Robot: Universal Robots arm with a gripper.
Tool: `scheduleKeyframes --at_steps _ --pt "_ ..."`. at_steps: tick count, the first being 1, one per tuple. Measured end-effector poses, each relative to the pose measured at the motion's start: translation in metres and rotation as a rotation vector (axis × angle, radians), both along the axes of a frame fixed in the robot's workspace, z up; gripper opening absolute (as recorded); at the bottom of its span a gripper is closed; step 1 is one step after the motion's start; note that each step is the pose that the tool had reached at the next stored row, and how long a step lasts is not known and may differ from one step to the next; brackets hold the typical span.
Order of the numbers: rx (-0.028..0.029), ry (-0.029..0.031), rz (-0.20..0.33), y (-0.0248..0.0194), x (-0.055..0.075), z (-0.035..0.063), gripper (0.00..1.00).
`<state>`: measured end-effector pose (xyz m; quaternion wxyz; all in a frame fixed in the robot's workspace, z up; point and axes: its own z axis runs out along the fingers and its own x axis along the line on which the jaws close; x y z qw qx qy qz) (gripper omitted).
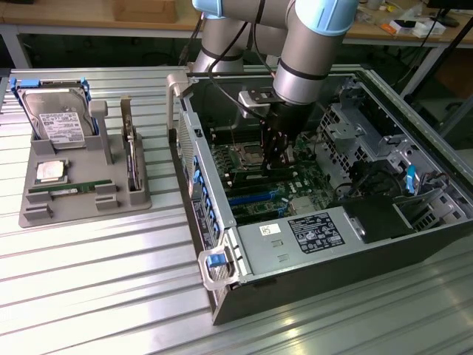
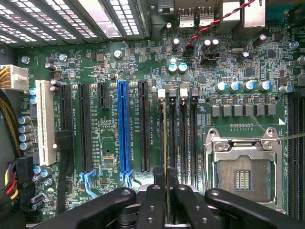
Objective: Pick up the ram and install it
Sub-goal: 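Insert the ram into the slot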
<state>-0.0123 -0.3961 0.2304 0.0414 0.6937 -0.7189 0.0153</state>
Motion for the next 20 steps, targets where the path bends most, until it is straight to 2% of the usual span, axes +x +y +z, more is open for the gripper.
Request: scheduleKeyframes --at_steps 20 --pt "0.0000 0.0000 0.002 0.0000 0.0000 0.0041 0.13"
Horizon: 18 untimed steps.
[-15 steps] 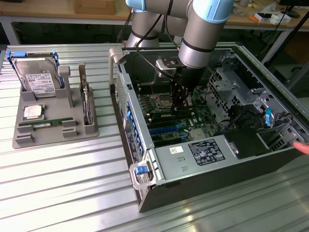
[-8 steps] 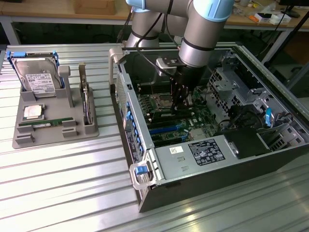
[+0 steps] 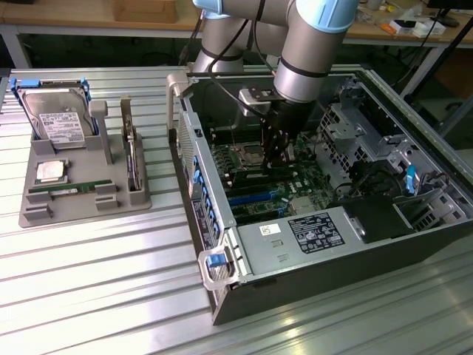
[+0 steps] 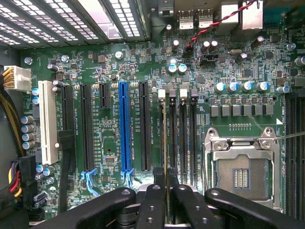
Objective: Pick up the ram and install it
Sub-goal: 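Insert the ram into the slot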
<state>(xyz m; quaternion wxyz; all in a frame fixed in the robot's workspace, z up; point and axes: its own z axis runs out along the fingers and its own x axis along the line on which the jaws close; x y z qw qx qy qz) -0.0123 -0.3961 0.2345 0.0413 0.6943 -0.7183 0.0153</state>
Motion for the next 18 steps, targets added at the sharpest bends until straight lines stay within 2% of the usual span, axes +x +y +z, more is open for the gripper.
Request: scheduleKeyframes --at_steps 18 --pt "0.0000 0.0000 0.005 0.0000 0.0000 0.0000 0.13"
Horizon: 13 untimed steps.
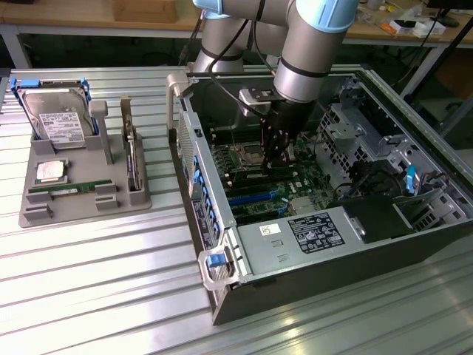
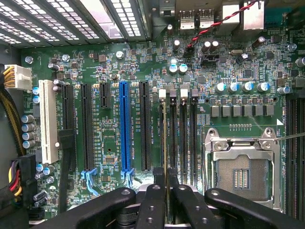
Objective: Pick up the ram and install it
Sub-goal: 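Insert the ram into the slot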
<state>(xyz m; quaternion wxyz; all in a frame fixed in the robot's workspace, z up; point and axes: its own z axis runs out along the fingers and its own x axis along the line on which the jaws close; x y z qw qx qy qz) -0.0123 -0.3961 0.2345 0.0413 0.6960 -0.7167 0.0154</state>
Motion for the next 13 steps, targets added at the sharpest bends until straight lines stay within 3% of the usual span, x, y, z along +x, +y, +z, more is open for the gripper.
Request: scheduleKeyframes --at_steps 10,11,12,13 --pt "-0.0001 0.0000 0.007 0.0000 0.0000 0.0006 0.13" --pt "0.0000 -0.0023 0.007 0.0000 -0.0007 0.0005 0.13" --pt "-0.0004 -0.0159 0.007 0.0000 -0.0020 0.0007 0.13" --pt "-0.0001 -0.0196 0.007 0.0000 -0.0021 0.0005 0.13"
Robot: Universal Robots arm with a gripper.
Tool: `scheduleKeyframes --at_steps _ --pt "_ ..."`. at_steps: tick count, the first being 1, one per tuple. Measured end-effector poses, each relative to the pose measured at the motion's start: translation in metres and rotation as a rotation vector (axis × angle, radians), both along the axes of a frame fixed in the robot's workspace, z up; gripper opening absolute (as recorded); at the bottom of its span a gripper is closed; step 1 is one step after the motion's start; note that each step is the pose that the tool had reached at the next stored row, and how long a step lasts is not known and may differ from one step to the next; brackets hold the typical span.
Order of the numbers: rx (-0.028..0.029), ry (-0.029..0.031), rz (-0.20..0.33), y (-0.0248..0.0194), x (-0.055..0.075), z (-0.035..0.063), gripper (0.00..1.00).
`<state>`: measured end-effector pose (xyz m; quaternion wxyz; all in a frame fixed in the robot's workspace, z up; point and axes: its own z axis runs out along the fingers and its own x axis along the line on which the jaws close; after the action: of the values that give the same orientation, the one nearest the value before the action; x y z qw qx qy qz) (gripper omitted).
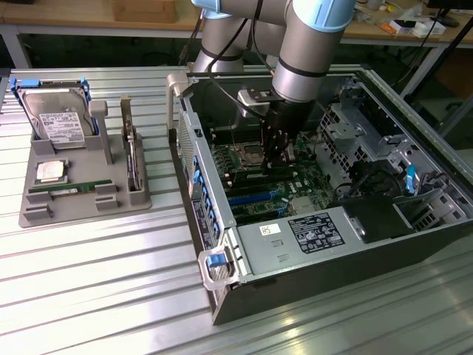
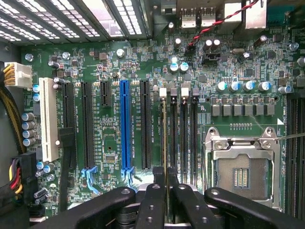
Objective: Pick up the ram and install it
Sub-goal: 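Insert the ram into the slot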
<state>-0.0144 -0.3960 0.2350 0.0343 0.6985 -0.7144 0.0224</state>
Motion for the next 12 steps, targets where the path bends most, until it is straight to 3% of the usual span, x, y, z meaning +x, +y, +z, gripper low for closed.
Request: scheduleKeyframes --at_steps 5,6,12 --pt "0.0001 -0.0010 0.000 0.0000 -0.0001 0.0000 0.13" --pt "0.0000 -0.0107 0.000 0.0000 -0.0011 0.0000 0.13" --pt "0.0000 -0.0116 0.000 0.0000 -0.0010 0.0000 0.13"
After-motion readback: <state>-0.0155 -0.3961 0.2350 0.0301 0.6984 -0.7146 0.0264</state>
